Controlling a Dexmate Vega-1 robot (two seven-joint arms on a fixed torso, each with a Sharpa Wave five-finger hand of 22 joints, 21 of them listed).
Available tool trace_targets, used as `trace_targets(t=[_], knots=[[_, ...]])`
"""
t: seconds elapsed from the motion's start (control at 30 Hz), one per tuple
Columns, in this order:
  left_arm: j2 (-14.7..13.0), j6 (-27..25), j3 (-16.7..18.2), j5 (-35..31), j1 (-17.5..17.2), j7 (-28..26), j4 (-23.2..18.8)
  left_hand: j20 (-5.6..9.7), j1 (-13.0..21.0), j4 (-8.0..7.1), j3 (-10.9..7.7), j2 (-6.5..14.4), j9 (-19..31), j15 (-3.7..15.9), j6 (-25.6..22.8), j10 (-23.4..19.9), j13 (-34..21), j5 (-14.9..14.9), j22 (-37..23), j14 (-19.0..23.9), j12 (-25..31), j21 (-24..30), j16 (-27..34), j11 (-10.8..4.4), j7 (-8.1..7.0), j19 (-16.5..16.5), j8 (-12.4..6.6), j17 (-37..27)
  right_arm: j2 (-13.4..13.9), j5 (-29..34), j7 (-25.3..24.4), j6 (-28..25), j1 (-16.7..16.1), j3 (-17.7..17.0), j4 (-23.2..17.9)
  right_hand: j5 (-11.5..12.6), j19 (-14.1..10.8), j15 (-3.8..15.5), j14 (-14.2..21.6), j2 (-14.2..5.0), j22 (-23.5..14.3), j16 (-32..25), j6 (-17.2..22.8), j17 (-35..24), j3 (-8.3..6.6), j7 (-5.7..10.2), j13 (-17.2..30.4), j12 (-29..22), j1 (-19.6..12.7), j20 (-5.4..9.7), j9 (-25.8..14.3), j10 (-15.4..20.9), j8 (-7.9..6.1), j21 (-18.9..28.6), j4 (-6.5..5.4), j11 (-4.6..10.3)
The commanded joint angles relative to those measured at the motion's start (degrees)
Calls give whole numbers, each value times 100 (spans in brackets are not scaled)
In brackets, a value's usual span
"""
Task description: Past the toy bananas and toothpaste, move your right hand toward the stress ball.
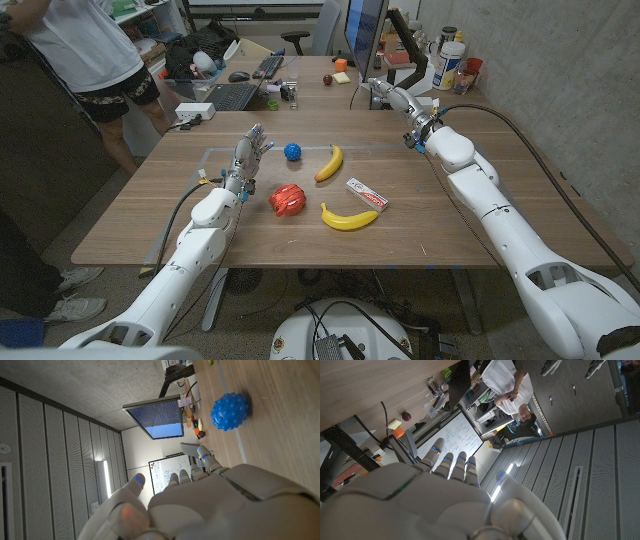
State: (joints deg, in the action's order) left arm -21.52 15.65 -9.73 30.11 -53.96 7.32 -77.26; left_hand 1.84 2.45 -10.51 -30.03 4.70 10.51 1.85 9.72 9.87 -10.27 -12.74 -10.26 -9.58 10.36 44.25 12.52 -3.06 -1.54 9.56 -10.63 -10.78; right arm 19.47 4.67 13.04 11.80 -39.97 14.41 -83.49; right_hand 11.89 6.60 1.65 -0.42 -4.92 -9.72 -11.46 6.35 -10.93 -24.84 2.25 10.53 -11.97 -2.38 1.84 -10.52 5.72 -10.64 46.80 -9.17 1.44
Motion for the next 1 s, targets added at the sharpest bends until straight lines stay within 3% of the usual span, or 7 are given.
trace_targets(t=[0.03,1.0], knots=[[-47,-12,62,9,-110,-70,-114,301,-41,-11,-30,532,13,72,95,56,-28,-8,-12,-176,40,-6,18,-1,6,213,-36,-14,-4,287,15,-37,118,137,-50,-2,6,26,-25,-534,-27,-35,71,-19,-19,-3,18,-24,-51,330,-32,38,-52,-18,-9,4],[-116,-36,235,32,-224,-72,-228,280,-45,-13,-38,537,14,61,62,53,-28,-6,-15,-175,43,-38,19,5,29,208,-40,-14,-173,723,76,-98,610,462,203,-6,-37,38,2,-536,-29,-48,128,-18,-17,-13,17,-67,-48,331,-32,159,-64,-59,-15,-11]])
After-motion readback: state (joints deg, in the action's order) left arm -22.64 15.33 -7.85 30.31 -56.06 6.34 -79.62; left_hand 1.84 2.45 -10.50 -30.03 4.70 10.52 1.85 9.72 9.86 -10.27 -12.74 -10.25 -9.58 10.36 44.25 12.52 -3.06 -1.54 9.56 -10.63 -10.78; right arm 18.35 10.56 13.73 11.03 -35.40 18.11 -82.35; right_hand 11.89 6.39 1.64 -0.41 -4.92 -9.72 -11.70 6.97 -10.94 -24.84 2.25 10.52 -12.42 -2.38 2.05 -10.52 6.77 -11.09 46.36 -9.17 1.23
